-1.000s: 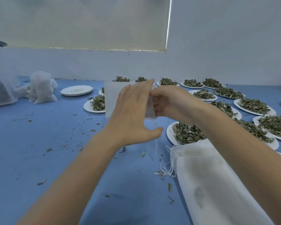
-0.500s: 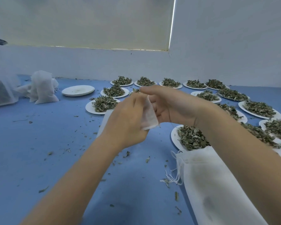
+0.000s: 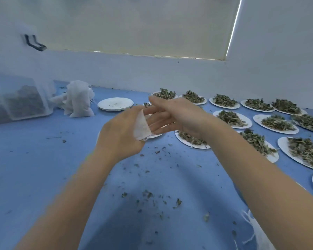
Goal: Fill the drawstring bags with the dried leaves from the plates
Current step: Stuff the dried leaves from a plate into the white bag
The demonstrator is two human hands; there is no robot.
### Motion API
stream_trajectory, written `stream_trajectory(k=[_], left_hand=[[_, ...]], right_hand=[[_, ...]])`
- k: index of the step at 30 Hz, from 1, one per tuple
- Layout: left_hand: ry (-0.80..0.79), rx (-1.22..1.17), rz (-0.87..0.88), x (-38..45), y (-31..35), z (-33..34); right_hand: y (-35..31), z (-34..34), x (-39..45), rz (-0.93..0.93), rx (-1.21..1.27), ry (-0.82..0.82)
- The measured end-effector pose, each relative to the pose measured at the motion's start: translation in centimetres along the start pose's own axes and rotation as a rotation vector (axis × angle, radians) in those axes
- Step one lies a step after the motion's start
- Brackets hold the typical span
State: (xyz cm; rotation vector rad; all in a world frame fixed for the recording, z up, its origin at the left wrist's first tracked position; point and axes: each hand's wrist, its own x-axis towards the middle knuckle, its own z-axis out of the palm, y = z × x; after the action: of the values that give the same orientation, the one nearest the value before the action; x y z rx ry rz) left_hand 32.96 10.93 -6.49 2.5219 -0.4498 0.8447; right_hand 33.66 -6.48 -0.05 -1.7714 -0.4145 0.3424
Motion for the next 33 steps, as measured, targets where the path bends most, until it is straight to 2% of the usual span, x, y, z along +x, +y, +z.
stream_trajectory(k=[3, 5, 7, 10, 20, 27, 33], left_hand=[[-0.026, 0.069, -0.089, 1.1, -3.4, 0.2], [-0.024, 0.090, -0.136, 1.8, -5.3, 0.4], [-0.024, 0.087, -0.167, 2.6, -6.9, 0.9], [-0.087, 0.087, -0.162, 3.7, -8.6, 2.1], [-0.167, 0.146, -0.129, 5.9, -11.7, 6.6], [-0.163, 0.095, -0.175, 5.7, -11.8, 7.5], [-0.167, 0.065, -0.236, 5.4, -12.1, 7.4]], right_hand=[[0.8, -0.6, 2.8, -0.084, -0.288, 0.209], [1.9, -1.0, 4.9, -0.104, -0.567, 0.321], [3.1, -1.0, 6.9, -0.087, -0.777, 0.324], [5.2, -0.8, 9.7, -0.047, -0.896, 0.231], [8.2, -0.1, 14.7, -0.024, -1.128, 0.103], [8.5, -0.1, 15.3, -0.084, -1.124, 0.124], [9.0, 0.1, 15.1, -0.054, -0.957, 0.153]])
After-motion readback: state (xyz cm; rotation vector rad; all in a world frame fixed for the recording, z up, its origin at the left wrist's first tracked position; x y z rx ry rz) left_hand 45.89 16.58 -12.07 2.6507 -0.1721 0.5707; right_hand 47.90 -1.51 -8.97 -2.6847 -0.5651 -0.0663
